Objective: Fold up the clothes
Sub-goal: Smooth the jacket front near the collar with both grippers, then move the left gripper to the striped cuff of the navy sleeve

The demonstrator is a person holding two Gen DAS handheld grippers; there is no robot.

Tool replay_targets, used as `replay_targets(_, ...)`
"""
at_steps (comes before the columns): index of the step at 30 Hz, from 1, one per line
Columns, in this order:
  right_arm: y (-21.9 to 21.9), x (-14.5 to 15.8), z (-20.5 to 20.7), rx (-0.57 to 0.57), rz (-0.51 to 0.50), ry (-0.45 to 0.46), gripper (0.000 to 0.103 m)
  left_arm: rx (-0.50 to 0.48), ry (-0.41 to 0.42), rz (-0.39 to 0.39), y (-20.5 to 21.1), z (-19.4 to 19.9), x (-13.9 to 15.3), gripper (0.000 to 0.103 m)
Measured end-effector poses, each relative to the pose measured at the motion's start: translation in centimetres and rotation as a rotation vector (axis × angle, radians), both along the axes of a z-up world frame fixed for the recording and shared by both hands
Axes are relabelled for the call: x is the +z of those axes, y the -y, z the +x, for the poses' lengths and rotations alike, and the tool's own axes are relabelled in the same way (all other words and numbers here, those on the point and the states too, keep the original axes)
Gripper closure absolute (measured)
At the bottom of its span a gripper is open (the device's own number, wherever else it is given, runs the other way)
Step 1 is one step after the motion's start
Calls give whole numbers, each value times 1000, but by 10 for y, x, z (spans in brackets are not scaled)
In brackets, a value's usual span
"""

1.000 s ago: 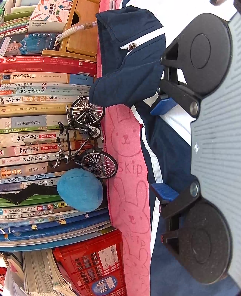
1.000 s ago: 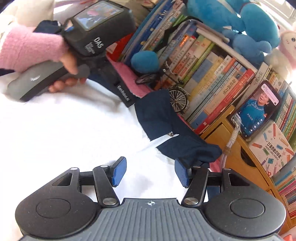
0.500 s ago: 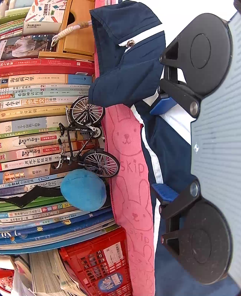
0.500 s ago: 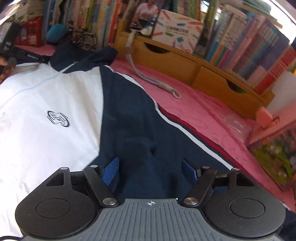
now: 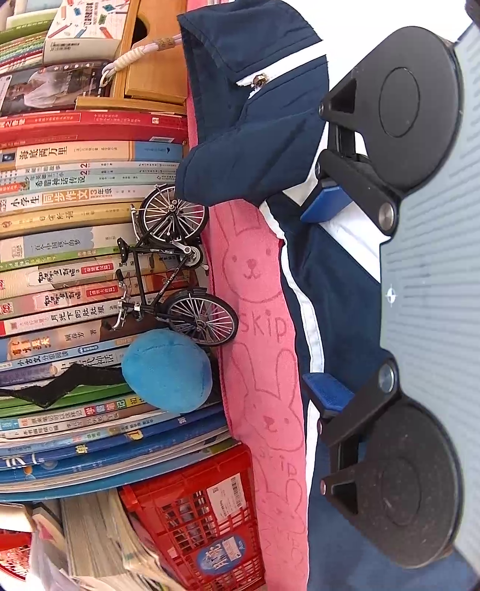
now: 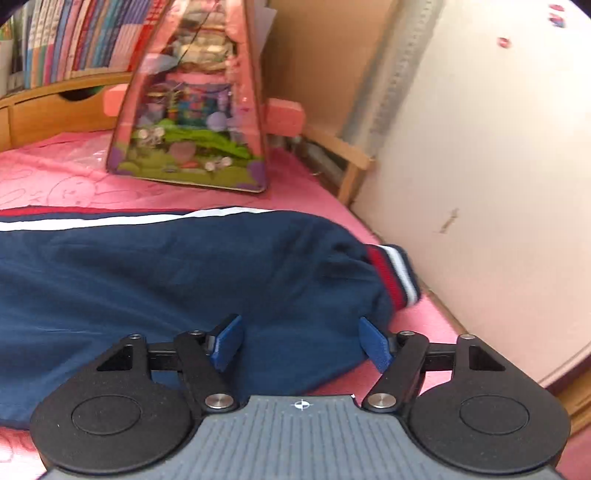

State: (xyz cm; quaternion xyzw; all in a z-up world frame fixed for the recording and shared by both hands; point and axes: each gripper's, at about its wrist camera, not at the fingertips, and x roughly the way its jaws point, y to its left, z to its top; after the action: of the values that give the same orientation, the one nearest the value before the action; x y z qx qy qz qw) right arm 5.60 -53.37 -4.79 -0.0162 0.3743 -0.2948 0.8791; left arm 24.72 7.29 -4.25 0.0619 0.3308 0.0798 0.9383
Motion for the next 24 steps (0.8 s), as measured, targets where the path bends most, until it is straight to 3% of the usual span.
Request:
replay_targets(4,-13,28,-40,107,46,146,33,-70,30,-15,-1,-35,16,17)
replay_targets(11,-61,99,-93,349,136,420,26,-219,101,-81,-18,-136,48,17)
replay_targets(16,-89,158,-152,514,60,531,21,-243,88,-80,-22,-179,46,17)
replay_targets(20,-106,202,-206,597,-34,600,5,-257,59,-80,-16,-200,35,17)
replay_targets(24,-114,223,-247,680,40,663,1,-272,48,-88,-11,-217,27,17)
